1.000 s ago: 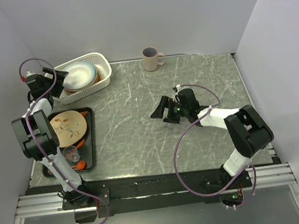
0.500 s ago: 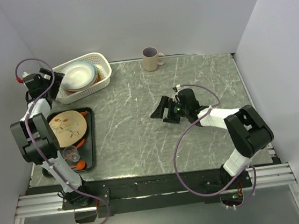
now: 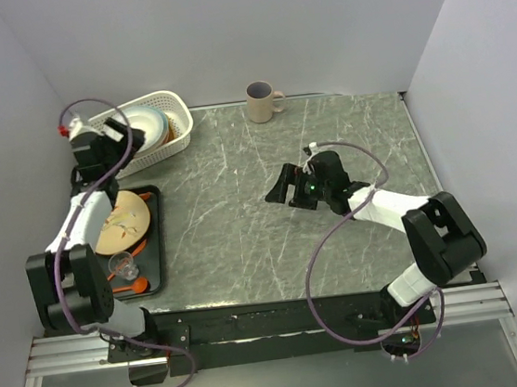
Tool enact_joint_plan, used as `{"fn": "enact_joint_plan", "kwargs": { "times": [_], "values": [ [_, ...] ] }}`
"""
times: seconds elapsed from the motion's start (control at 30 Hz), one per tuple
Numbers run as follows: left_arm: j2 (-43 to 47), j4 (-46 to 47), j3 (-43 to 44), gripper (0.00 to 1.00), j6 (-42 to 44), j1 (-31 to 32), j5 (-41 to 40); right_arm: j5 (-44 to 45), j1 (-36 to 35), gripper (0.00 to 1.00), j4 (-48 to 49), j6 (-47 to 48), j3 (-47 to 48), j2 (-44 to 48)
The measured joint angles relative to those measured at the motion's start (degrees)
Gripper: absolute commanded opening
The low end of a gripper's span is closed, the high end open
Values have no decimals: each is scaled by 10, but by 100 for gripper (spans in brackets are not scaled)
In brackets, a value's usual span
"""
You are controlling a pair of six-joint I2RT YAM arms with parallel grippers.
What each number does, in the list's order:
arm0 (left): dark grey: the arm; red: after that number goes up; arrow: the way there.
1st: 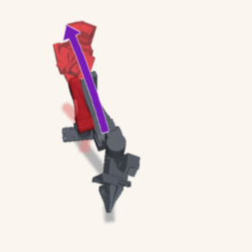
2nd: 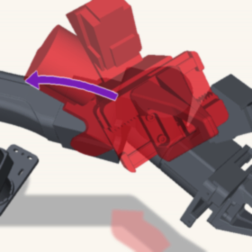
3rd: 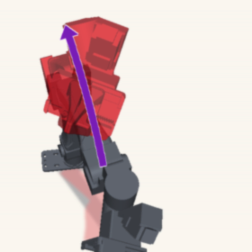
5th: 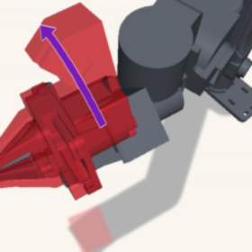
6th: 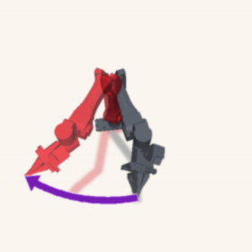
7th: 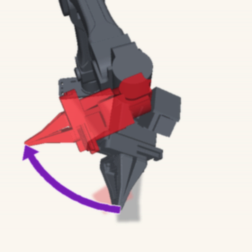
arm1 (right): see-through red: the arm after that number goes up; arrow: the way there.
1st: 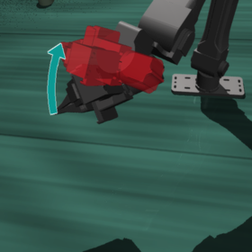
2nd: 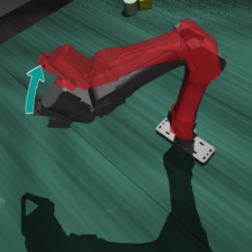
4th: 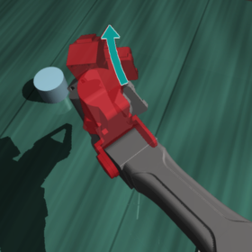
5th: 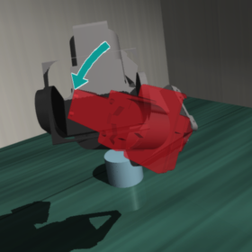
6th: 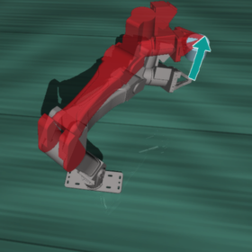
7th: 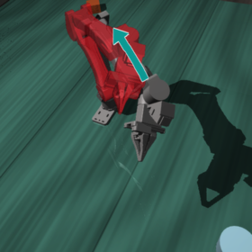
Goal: Place the plates into the plastic bin on the countertop
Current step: Reset both arms
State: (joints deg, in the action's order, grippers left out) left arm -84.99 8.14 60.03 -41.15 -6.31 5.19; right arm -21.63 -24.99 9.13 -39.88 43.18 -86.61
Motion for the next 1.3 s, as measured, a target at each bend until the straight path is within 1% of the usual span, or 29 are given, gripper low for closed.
{"fn": "enact_joint_plan", "kwargs": {
  "times": [0.13, 0.3, 0.5, 0.63, 0.77, 0.9, 1.13, 1.3],
  "values": [
    [24, -3, -18, 99, 29, 68, -22, 38, 0, 100, -43, 28, 0, 40],
    [36, -10, -67, 99, 60, 138, -42, 88, 0, 100, -92, 55, -1, 101],
    [48, -19, -149, 99, 78, 197, -77, 147, 0, 100, -126, 71, -21, 174],
    [75, -14, -196, 99, 75, 228, -95, 179, 0, 100, -150, 76, -37, 205],
    [106, 5, -233, 99, 72, 250, -100, 210, 0, 100, -168, 79, -54, 238],
    [125, 16, -242, 99, 69, 261, -103, 232, 0, 100, -179, 79, -64, 261],
    [152, 20, -242, 99, 68, 263, -118, 242, 0, 100, -179, 82, -65, 260],
    [169, 20, -244, 99, 68, 263, -126, 239, 0, 100, -174, 90, -64, 239]
  ]
}}
